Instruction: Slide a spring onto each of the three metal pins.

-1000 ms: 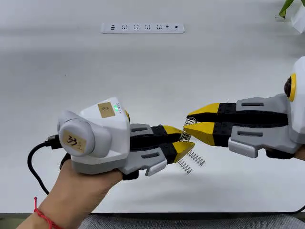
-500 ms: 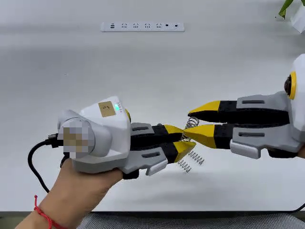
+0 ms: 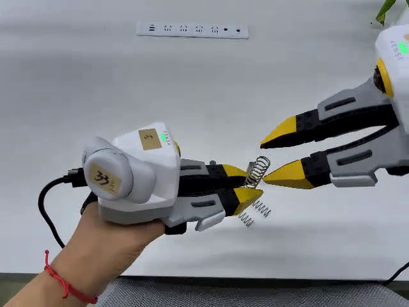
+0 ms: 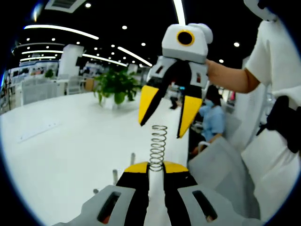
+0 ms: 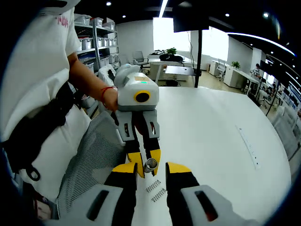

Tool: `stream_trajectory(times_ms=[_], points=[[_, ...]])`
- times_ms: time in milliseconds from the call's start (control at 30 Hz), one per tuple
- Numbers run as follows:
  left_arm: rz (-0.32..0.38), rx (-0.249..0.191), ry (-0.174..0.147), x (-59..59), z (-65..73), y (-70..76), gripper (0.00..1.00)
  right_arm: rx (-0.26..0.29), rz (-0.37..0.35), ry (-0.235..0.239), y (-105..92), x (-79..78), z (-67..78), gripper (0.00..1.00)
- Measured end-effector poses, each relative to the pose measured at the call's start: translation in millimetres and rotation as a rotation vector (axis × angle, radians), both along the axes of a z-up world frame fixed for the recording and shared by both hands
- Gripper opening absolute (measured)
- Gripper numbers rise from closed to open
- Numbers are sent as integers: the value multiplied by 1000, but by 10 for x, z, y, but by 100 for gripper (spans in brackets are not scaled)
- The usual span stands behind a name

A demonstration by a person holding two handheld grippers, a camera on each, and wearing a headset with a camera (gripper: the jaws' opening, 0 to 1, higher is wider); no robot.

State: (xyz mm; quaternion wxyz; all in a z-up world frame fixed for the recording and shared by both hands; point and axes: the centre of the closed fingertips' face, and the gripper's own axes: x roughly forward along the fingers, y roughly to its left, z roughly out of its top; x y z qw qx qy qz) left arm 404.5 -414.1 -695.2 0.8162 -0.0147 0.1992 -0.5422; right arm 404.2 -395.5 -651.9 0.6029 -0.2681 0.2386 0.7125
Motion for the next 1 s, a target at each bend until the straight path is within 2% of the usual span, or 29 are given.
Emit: stream_trajectory(times_ms=[167,300,467,567,1000], points=[[-12,1,-5,-7,5,-21,10,-125,147,-46,13,-22,-46,25],[-17,3,-5,-18,2,-29,10,-192,226,-71,35,-38,-94,24],[-22,5,-4,-33,-7,-32,10,-252,307,-65,59,-125,-150,20],[-25,4,-2,-37,-10,-36,10,-307,358,-90,33,-142,-199,18],[-33,-1,-4,-54,-1,-29,10,-350,403,-87,21,-148,-244,13]])
